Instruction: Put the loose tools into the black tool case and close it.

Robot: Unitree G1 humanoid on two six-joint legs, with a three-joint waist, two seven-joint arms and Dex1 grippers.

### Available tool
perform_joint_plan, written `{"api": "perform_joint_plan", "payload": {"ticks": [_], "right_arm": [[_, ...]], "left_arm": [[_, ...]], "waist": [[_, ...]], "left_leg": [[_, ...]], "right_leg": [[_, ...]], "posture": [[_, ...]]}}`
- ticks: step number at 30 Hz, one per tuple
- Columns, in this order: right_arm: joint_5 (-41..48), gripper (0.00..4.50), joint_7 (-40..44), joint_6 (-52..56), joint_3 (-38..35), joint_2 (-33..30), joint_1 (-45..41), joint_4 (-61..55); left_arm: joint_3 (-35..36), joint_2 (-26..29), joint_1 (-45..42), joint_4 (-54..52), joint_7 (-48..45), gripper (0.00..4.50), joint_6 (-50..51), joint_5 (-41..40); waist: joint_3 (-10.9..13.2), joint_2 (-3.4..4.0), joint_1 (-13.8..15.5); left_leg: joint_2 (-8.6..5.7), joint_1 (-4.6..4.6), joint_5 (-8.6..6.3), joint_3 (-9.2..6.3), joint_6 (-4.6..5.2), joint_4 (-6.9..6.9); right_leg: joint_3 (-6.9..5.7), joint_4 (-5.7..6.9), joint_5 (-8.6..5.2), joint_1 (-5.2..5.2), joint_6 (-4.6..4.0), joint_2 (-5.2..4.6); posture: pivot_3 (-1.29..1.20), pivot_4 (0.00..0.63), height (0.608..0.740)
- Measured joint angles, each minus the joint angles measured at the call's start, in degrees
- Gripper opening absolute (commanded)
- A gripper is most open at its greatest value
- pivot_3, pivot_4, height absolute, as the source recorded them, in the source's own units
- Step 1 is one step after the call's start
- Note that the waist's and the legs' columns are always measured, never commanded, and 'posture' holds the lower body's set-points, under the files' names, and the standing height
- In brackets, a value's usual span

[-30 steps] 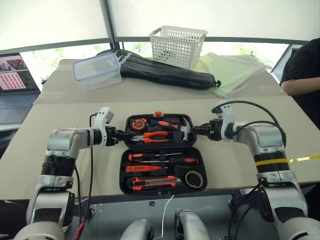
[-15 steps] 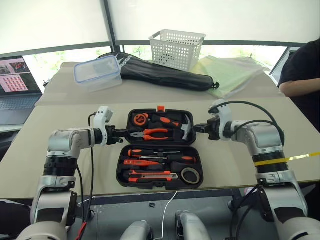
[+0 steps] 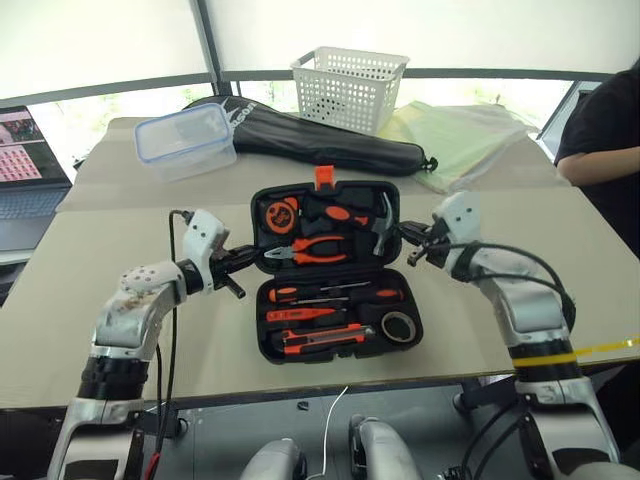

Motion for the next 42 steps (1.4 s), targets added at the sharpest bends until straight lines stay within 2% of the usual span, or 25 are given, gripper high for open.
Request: {"api": "perform_joint_plan", "payload": {"ticks": [4, 8, 13, 14, 16, 17, 18, 21, 26, 27, 30, 34, 35, 36, 39, 40, 42], "right_arm": [[-4.01, 0.0, -3.31, -13.91, 0.02, -0.16, 6.06, -0.12], [-10.03, 0.0, -6.1, -29.96, 1.09, -3.83, 11.32, 0.95], [-12.25, 0.0, -8.4, -39.48, 1.11, -5.4, 15.38, 2.08], [-12.2, 0.37, -8.4, -40.53, 1.04, -5.66, 16.33, 1.86], [-12.18, 1.01, -8.02, -41.47, 0.87, -6.79, 18.98, 0.2], [-12.24, 1.29, -7.59, -41.51, 0.84, -7.53, 20.3, 0.09], [-12.29, 1.73, -6.69, -41.49, 1.02, -7.97, 23.31, 0.12], [-12.17, 2.69, -6.23, -41.5, 0.85, -8.06, 26.5, -0.95], [-8.68, 4.42, -3.49, -39.96, -1.19, -11.02, 32.47, -9.48], [-6.69, 4.5, -2.54, -37.89, -1.97, -11.74, 33.83, -11.1], [2.27, 4.5, 2.2, -27.91, -4.52, -15.13, 38.91, -16.96], [17.48, 4.5, 12.71, -11.86, -9.02, -24.36, 48.53, -26.63], [21.22, 4.5, 15.76, -8.28, -10.53, -26.76, 51.02, -29.04], [24.95, 4.25, 19.26, -4.52, -11.8, -29.15, 52.66, -31.61], [28.42, 3.52, 22.75, -0.61, -12.66, -31.04, 51.65, -33.88], [28.47, 3.12, 23.26, 0.07, -12.53, -31.11, 50.71, -34.2], [28.16, 2.35, 24.24, 1.47, -10.57, -31.14, 46.15, -34.4]], "left_arm": [[-1.07, -2.34, 3.64, 0.27, 4.47, 0.02, -11.99, 4.93], [-1.64, -2.61, 7.21, 0.08, 7.65, 0.02, -21.65, 8.78], [-1.45, -2.8, 11.23, -2.63, 10.38, 0.02, -25.31, 9.6], [-1.28, -2.8, 12.27, -3.69, 10.74, 0.0, -25.22, 9.56], [-0.74, -2.8, 14.84, -6.49, 11.36, 0.78, -24.31, 9.25], [-0.45, -2.78, 15.63, -7.31, 11.53, 0.97, -23.58, 9.23], [0.66, -2.61, 17.29, -7.66, 11.83, 1.46, -22.33, 8.83], [1.75, -2.62, 19.21, -8.22, 12.55, 2.49, -19.71, 8.49], [4.81, -1.24, 24.12, -14.37, 12.26, 4.33, -16.2, 6.04], [6.25, -0.48, 25.19, -15.06, 12.08, 4.46, -15.3, 5.44], [11.03, 2.47, 27.01, -15.54, 10.85, 4.46, -12.86, 3.09], [14.03, 6.45, 26.06, -12.51, 7.72, 4.46, -8.22, -0.23], [13.97, 7.55, 24.89, -10.89, 6.27, 4.46, -6.6, -0.98], [13.75, 9.33, 22.35, -7.69, 4.04, 4.49, -5.04, -1.72], [10.88, 11.22, 14.19, 0.36, -0.03, 4.5, -6.13, -0.79], [9.61, 11.3, 11.66, 2.56, -0.93, 4.5, -7.21, -0.09], [4.95, 10.28, 3.37, 9.51, -2.96, 3.91, -10.98, 2.83]], "waist": [[0.0, 0.0, 0.49], [-0.01, -0.02, 0.59], [-0.04, -0.04, 0.58], [-0.06, -0.06, 0.59], [-0.07, -0.08, 0.59], [-0.07, -0.08, 0.61], [-0.06, -0.07, 0.62], [-0.02, -0.04, 0.34], [-0.01, -0.08, 0.27], [0.0, -0.09, 0.26], [0.0, -0.08, 0.54], [0.03, -0.05, 1.47], [0.04, -0.07, 1.58], [0.1, -0.23, 1.62], [0.17, -0.39, 1.72], [0.17, -0.4, 1.74], [0.18, -0.42, 1.86]], "left_leg": [[0.06, 0.49, -0.01, -0.07, 0.0, -0.04], [0.07, 0.95, -0.01, 0.05, 0.02, -0.48], [0.17, 1.03, 0.0, 0.12, 0.02, -0.68], [0.18, 1.06, 0.0, 0.12, 0.03, -0.68], [0.22, 1.18, -0.03, 0.12, 0.07, -0.76], [0.26, 1.28, -0.04, 0.08, 0.08, -0.82], [0.28, 1.34, -0.05, 0.08, 0.1, -0.86], [0.28, 1.43, -0.07, 0.23, 0.14, -0.85], [0.35, 1.8, -0.22, 0.21, 0.22, -0.95], [0.35, 1.78, -0.23, 0.22, 0.23, -0.95], [0.34, 1.77, -0.27, 0.22, 0.29, -0.95], [0.33, 1.75, -0.42, 0.2, 0.53, -0.93], [0.32, 1.75, -0.43, 0.2, 0.55, -0.93], [0.33, 1.75, -0.44, 0.18, 0.56, -0.9], [0.3, 1.73, -0.43, 0.18, 0.56, -0.82], [0.28, 1.73, -0.43, 0.19, 0.55, -0.81], [0.24, 1.63, -0.42, 0.18, 0.53, -0.79]], "right_leg": [[0.22, -0.02, -0.01, 0.63, 0.0, 0.01], [0.43, -0.04, -0.03, 0.83, 0.02, 0.04], [0.55, -0.04, -0.04, 0.84, 0.0, 0.08], [0.56, -0.09, -0.04, 0.89, 0.0, 0.1], [0.58, -0.3, -0.06, 1.04, 0.02, 0.16], [0.58, -0.41, -0.07, 1.18, 0.03, 0.21], [0.58, -0.44, -0.08, 1.23, 0.04, 0.27], [0.78, -0.41, -0.09, 1.29, 0.06, 0.3], [0.85, -0.36, -0.32, 1.56, 0.23, 0.39], [0.87, -0.38, -0.32, 1.54, 0.23, 0.39], [0.86, -0.41, -0.32, 1.55, 0.24, 0.38], [0.76, -0.44, -0.4, 1.61, 0.36, 0.29], [0.68, -0.45, -0.55, 1.63, 0.61, 0.26], [0.63, -0.46, -0.6, 1.66, 0.7, 0.27], [0.44, -0.48, -0.6, 1.71, 0.73, 0.21], [0.32, -0.5, -0.6, 1.73, 0.74, 0.16], [0.18, -0.54, -0.58, 1.65, 0.73, 0.09]], "posture": [[0.0, 0.15, 0.74], [0.0, 0.15, 0.74], [0.0, 0.15, 0.74], [0.0, 0.15, 0.74], [0.0, 0.15, 0.74], [0.0, 0.15, 0.74], [0.0, 0.15, 0.74], [0.0, 0.15, 0.74], [0.0, 0.15, 0.74], [0.0, 0.15, 0.74], [0.0, 0.15, 0.74], [0.0, 0.15, 0.74], [0.0, 0.15, 0.74], [0.0, 0.15, 0.74], [0.0, 0.15, 0.74], [0.0, 0.15, 0.74], [0.0, 0.15, 0.74]]}}
